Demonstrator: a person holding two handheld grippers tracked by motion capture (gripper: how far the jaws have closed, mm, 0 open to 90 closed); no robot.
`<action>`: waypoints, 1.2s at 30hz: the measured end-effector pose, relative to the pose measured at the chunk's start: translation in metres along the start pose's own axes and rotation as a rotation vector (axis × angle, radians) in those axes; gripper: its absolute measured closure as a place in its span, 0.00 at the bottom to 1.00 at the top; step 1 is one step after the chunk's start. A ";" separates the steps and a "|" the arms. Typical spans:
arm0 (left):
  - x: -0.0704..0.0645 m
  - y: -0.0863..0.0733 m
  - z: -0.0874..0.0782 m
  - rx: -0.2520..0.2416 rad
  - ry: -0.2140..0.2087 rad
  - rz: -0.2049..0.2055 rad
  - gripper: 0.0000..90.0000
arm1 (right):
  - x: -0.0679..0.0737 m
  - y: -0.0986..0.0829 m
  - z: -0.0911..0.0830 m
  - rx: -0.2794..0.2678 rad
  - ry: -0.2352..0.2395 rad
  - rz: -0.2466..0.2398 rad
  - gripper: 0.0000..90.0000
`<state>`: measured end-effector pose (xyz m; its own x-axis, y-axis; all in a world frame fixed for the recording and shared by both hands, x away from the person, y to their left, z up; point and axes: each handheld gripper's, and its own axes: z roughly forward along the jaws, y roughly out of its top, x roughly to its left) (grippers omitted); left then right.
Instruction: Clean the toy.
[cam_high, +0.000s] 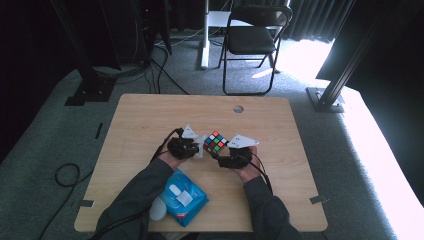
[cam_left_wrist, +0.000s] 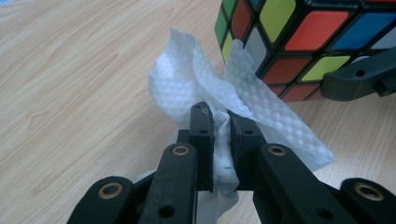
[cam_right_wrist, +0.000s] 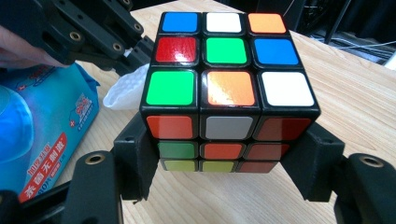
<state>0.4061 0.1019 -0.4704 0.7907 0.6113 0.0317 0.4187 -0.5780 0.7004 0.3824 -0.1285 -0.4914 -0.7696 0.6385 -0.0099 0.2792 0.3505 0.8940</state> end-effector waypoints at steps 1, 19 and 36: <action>0.000 0.000 0.000 0.001 -0.001 -0.001 0.91 | 0.000 0.000 0.000 -0.002 0.000 0.003 0.38; -0.005 0.002 0.000 -0.010 -0.029 0.015 0.92 | 0.002 0.004 0.000 -0.026 -0.011 0.030 0.38; -0.017 0.006 0.000 -0.031 -0.076 0.056 0.92 | 0.003 0.008 -0.002 -0.055 -0.032 0.056 0.38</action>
<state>0.3958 0.0879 -0.4667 0.8448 0.5348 0.0182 0.3597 -0.5928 0.7206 0.3808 -0.1249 -0.4838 -0.7349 0.6776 0.0271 0.2884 0.2761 0.9168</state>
